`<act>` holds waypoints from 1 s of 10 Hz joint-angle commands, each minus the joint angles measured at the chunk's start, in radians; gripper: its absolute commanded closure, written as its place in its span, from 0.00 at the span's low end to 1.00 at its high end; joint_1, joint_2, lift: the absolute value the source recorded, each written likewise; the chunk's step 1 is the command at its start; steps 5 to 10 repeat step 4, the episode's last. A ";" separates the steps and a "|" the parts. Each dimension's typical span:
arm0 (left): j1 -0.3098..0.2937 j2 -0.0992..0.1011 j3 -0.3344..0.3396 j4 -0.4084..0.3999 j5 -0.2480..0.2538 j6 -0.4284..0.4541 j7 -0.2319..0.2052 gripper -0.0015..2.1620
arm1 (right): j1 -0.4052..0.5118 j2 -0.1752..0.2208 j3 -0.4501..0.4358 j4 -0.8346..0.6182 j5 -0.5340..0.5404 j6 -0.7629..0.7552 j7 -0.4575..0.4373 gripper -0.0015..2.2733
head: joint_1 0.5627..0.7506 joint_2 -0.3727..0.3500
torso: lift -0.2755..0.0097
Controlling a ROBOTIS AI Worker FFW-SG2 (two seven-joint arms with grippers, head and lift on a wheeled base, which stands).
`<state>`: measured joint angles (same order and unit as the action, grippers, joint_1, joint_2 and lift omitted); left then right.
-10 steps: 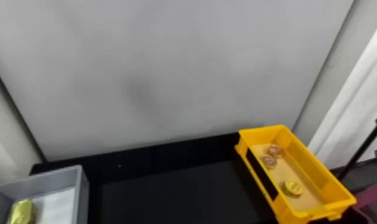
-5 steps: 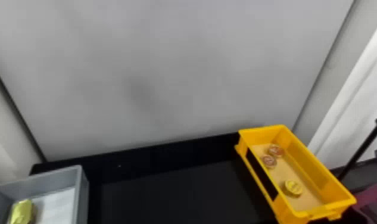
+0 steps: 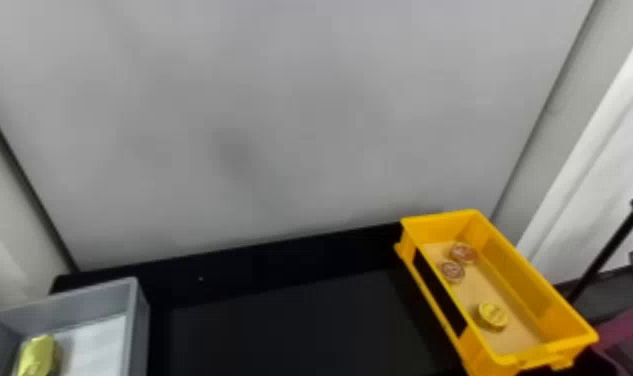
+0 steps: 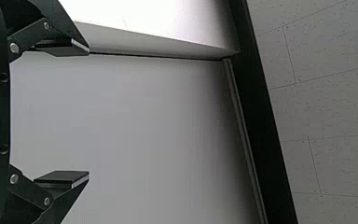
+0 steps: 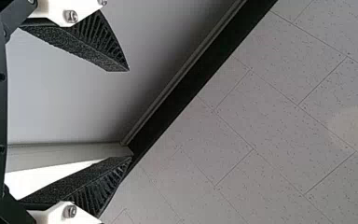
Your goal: Pick up the round yellow can and place it in the yellow rectangular box
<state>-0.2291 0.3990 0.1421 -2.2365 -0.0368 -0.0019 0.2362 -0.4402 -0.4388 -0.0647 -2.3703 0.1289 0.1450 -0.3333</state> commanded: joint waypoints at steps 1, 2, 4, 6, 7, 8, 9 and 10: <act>-0.001 0.002 -0.002 -0.002 0.000 0.000 0.000 0.15 | 0.003 -0.001 -0.003 -0.006 0.000 0.007 0.000 0.05 | 0.23 0.40 | 0.96; -0.001 -0.003 -0.001 -0.002 0.000 0.002 0.002 0.15 | 0.003 -0.003 -0.009 -0.007 0.000 0.008 0.005 0.05 | 0.23 0.40 | 0.96; -0.001 0.003 0.004 -0.006 -0.002 0.011 0.002 0.15 | -0.011 -0.009 -0.012 -0.014 -0.018 0.022 0.019 0.05 | 0.23 0.40 | 0.96; -0.001 0.003 0.004 -0.006 -0.002 0.011 0.002 0.15 | -0.011 -0.009 -0.012 -0.014 -0.018 0.022 0.019 0.05 | 0.23 0.40 | 0.96; -0.001 0.003 0.004 -0.006 -0.002 0.011 0.002 0.15 | -0.011 -0.009 -0.012 -0.014 -0.018 0.022 0.019 0.05 | 0.23 0.40 | 0.96; -0.001 0.003 0.004 -0.006 -0.002 0.011 0.002 0.15 | -0.011 -0.009 -0.012 -0.014 -0.018 0.022 0.019 0.05 | 0.23 0.40 | 0.96; -0.001 0.003 0.004 -0.006 -0.002 0.011 0.002 0.15 | -0.011 -0.009 -0.012 -0.014 -0.018 0.022 0.019 0.05 | 0.23 0.40 | 0.96; -0.001 0.003 0.004 -0.006 -0.002 0.011 0.002 0.15 | -0.011 -0.009 -0.012 -0.014 -0.018 0.022 0.019 0.05 | 0.23 0.40 | 0.96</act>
